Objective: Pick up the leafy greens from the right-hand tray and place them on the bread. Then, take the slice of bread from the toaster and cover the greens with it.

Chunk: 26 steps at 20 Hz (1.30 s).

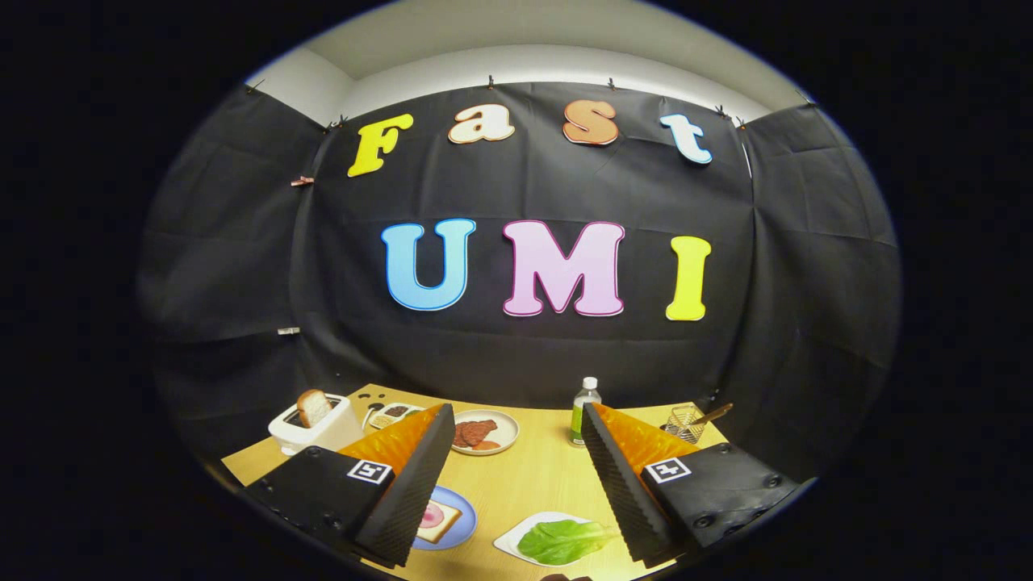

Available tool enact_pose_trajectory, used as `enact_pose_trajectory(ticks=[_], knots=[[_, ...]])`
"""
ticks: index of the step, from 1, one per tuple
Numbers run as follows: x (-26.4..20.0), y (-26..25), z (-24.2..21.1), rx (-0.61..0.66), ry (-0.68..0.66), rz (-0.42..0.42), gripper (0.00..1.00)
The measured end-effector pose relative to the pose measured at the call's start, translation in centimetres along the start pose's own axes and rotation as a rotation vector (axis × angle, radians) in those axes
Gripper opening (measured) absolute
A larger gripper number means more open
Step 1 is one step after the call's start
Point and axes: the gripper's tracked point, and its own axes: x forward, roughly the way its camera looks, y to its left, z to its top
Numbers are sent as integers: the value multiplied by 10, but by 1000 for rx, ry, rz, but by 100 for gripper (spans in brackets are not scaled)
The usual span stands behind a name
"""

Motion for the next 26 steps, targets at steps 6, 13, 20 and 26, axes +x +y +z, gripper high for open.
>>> enact_pose_trajectory(ticks=[6,13,20,26], knots=[[7,-9,-28,-11,114,-47,97],[19,-31,-132,-47,356,1,98],[31,-49,-248,-59,592,96,98],[29,-58,-329,-132,736,177,98]])
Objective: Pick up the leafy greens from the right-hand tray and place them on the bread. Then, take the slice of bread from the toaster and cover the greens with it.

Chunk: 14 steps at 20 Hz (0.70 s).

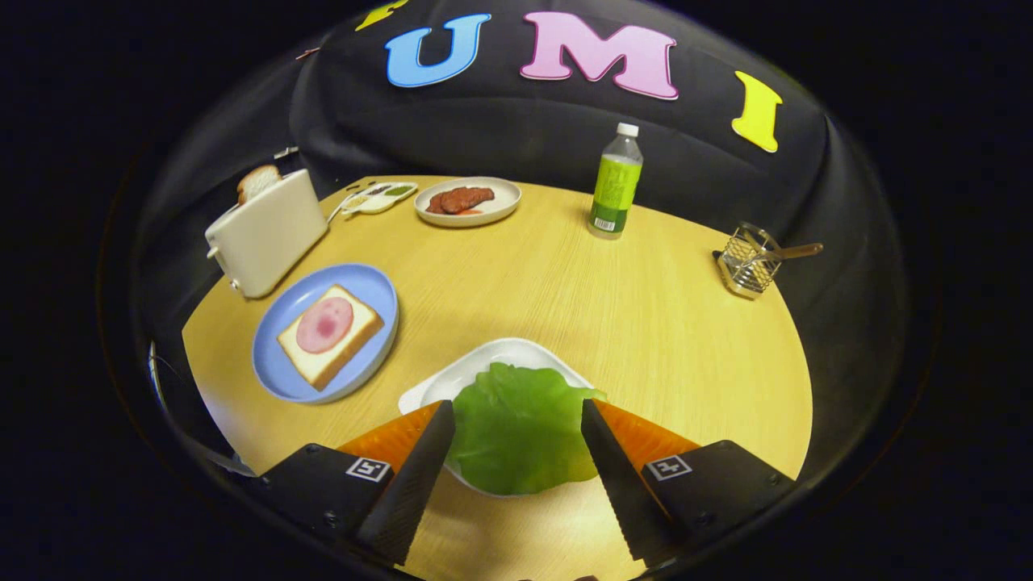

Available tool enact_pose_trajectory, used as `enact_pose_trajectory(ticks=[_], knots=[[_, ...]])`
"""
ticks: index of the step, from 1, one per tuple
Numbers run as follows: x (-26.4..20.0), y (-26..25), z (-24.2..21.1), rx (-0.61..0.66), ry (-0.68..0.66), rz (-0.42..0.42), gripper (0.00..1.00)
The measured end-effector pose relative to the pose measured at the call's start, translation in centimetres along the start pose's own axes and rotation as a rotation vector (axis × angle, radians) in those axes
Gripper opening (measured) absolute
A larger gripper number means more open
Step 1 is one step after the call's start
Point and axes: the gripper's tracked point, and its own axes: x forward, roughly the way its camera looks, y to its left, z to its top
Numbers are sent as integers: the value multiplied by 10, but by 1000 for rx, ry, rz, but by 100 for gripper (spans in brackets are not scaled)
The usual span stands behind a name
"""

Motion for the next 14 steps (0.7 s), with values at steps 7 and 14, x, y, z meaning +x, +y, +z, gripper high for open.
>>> enact_pose_trajectory(ticks=[7,14], knots=[[25,-11,-12,-106,18,4,98],[29,4,-17,-70,60,77,67]])
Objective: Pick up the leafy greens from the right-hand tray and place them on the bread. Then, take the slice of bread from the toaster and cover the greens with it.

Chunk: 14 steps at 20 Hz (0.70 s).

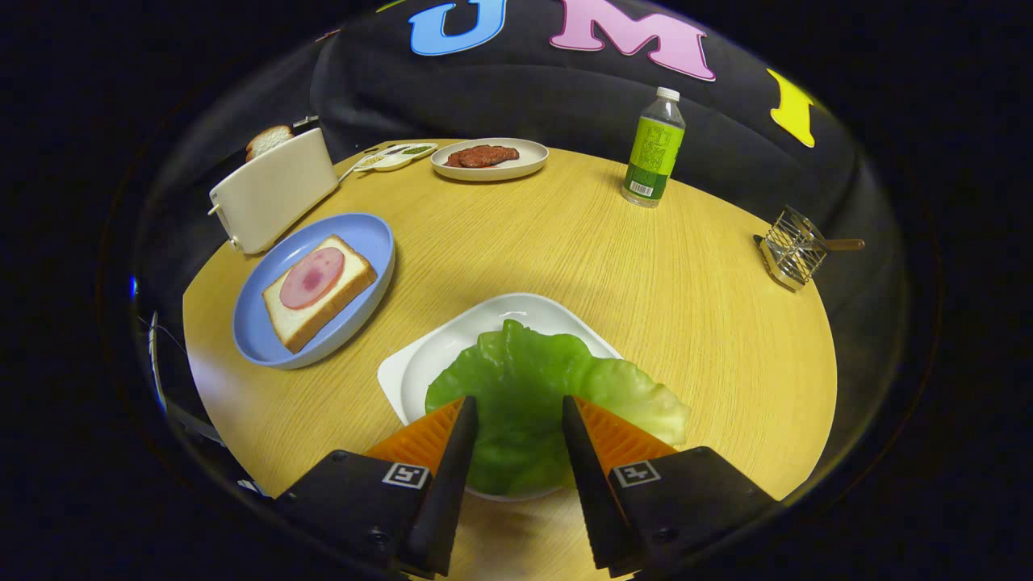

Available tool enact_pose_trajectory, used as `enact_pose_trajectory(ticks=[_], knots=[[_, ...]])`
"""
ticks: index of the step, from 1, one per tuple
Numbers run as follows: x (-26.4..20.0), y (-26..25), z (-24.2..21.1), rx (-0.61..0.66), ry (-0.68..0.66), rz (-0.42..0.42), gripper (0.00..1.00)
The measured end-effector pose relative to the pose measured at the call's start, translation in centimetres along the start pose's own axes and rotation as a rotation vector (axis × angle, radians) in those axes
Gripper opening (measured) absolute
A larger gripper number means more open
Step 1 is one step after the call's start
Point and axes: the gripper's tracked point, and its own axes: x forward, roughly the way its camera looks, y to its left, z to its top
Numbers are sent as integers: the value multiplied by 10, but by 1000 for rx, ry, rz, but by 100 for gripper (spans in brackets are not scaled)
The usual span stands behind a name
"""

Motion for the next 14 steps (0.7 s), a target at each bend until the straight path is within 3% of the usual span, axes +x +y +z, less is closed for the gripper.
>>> enact_pose_trajectory(ticks=[1,2,3,4,7,10,13,14], knots=[[1,10,-4,5,14,42,67],[1,9,0,8,-9,31,59],[-1,9,-4,-14,7,31,40],[0,11,-4,-29,10,36,40],[0,18,-2,-13,16,72,14],[-1,19,-1,5,34,84,6],[0,17,0,-36,53,89,6],[-2,15,1,-79,53,89,11]])
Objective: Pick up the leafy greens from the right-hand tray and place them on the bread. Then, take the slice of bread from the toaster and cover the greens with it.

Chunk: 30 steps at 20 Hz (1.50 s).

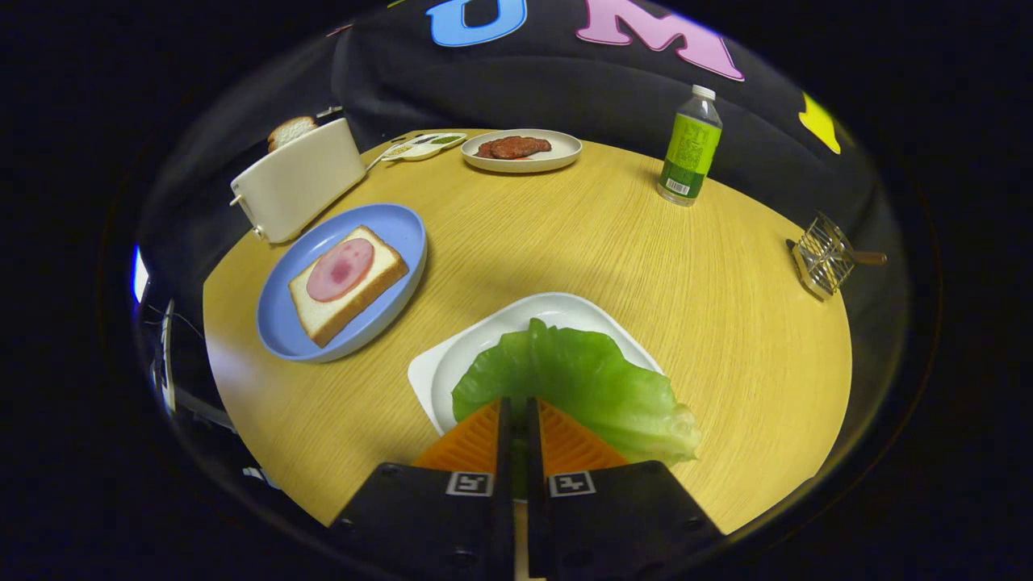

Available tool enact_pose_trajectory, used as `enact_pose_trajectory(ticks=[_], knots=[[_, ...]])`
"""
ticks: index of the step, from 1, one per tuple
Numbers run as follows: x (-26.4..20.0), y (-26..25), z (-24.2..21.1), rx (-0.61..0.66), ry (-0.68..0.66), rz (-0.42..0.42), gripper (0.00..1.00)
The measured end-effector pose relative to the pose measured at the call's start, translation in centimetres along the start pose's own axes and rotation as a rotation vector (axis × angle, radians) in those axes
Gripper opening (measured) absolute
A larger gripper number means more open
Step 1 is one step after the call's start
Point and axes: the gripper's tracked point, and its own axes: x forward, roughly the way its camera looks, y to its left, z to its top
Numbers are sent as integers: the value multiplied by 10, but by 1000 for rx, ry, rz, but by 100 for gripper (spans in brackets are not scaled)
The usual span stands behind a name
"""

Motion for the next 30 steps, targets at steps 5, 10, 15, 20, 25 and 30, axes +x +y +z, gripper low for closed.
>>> enact_pose_trajectory(ticks=[5,10,15,20,25,30], knots=[[0,1,17,-104,-80,3,61],[15,-6,24,-51,-76,-8,79],[24,-9,31,10,-60,33,80],[25,2,32,-44,-47,73,57],[28,-1,33,-13,-32,86,10],[19,2,38,46,-15,129,6]])
